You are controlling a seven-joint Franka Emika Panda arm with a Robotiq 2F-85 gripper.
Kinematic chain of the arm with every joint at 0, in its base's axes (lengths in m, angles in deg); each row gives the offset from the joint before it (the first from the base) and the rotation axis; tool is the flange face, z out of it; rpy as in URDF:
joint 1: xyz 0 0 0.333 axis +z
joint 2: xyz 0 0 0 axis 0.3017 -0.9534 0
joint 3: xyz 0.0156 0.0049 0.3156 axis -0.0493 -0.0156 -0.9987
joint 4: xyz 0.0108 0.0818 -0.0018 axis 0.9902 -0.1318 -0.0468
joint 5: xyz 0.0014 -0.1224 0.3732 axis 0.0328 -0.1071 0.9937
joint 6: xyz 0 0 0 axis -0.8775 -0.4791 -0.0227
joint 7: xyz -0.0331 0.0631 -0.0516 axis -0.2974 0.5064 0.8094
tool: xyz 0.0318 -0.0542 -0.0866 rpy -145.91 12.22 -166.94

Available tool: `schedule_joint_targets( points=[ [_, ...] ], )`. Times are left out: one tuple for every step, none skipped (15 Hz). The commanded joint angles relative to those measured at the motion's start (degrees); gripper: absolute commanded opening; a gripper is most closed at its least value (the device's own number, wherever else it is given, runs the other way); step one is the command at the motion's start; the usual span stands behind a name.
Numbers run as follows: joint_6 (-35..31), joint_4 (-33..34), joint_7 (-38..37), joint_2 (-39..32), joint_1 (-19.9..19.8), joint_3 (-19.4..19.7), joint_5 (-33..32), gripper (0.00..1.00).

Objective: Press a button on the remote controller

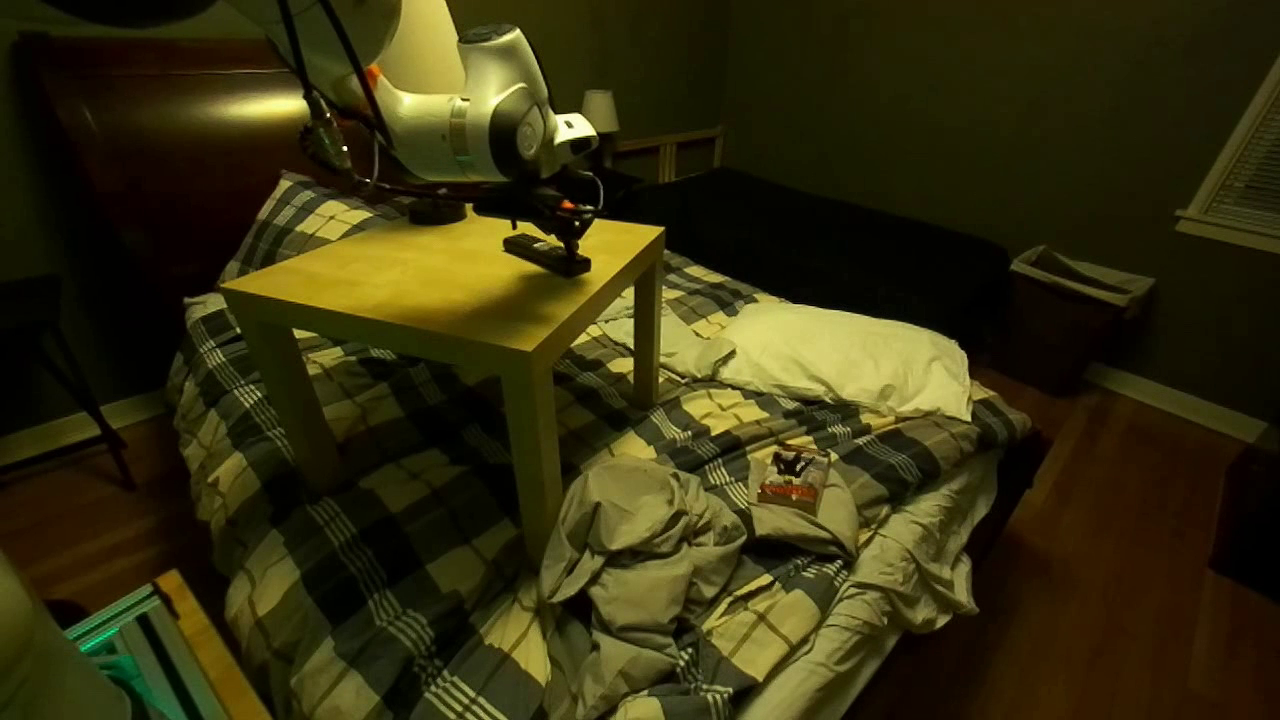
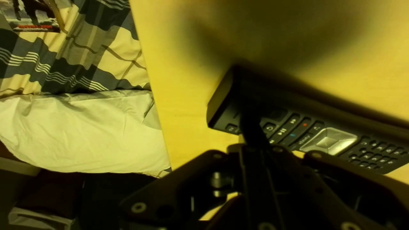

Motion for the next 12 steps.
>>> schedule_joint_targets(
  points=[
    [0.2, -0.1, -2.3, -0.7, 1.0, 0.9, -1.7, 0.00],
    [0.4, -0.2, -2.3, -0.7, 1.0, 0.8, -1.6, 0.00],
    [0.6, -0.2, -2.3, -0.7, 0.9, 0.7, -1.3, 0.00],
    [1.1, -0.3, -1.9, -0.7, 0.6, 0.2, -0.5, 0.00],
    [1.6, -0.4, -1.5, -0.7, 0.2, -0.2, 0.3, 0.00],
    [1.7, -0.6, -1.3, -0.8, -0.1, -0.6, 1.1, 0.00],
    [1.4, -0.9, -1.4, -0.8, -0.1, -0.6, 1.3, 0.00],
    [1.3, -1.2, -1.3, -0.9, -0.3, -0.8, 1.7, 0.00],
    [1.3, -1.5, -1.3, -0.9, -0.5, -0.9, 2.1, 0.00],
    [1.3, -1.7, -1.0, -0.9, -0.8, -1.3, 2.9, 0.00],
    [1.2, -1.9, -1.0, -0.9, -0.9, -1.3, 3.2, 0.00],
    [0.8, -2.2, -0.7, -1.0, -1.0, -1.4, 3.5, 0.00]
  ],
)
